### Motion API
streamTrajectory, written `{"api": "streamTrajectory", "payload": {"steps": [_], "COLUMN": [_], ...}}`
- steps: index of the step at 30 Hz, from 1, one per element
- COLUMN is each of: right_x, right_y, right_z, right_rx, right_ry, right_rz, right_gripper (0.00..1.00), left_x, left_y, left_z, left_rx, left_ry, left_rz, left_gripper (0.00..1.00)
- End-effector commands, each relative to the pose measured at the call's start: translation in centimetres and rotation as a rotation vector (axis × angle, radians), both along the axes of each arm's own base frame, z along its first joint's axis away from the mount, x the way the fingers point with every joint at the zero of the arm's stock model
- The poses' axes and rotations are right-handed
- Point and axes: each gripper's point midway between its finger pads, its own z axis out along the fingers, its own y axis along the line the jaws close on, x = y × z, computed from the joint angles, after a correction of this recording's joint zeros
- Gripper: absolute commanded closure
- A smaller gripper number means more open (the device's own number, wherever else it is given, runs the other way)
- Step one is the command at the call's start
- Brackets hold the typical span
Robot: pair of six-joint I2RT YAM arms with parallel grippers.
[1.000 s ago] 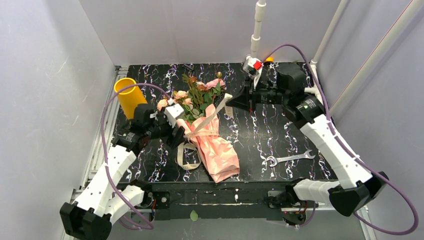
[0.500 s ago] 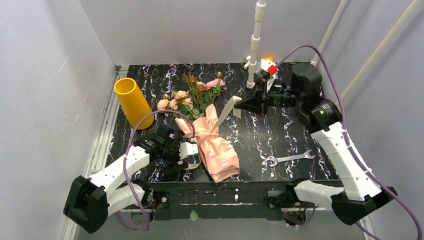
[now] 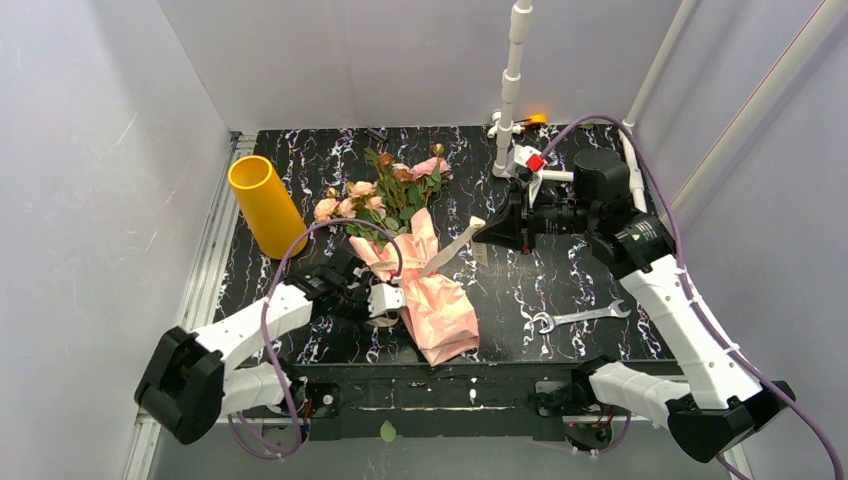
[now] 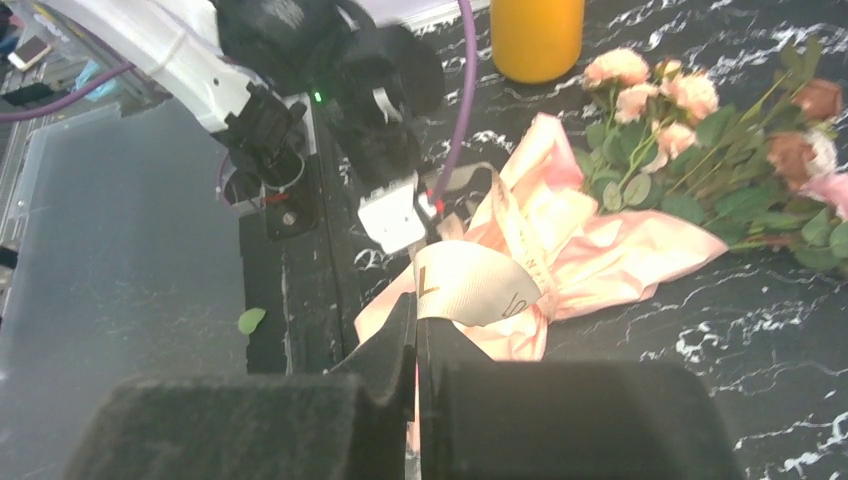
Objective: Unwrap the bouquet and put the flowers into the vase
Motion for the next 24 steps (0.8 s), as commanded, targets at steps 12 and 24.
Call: {"api": "streamTrajectory", "payload": {"steps": [12, 24], "right_x": [-2.3, -2.0], "right_y": [-0.1, -0.4], "right_z": [-2.3, -4.4], "right_rx": [0.017, -0.045], "right_ry": [0.085, 0.117], "right_rz": [0.070, 0.063], "right_gripper": [0.99, 0.99], "left_x": [5.5, 15.1], "left_y": [-5.7, -19.8], "left_z": [22.8, 37.7], "left_rx": [-0.401, -0.826], "left_ry": [-0.112, 0.010], "left_rz": [0.221, 0.295], "left_gripper": [1.00, 1.00]}}
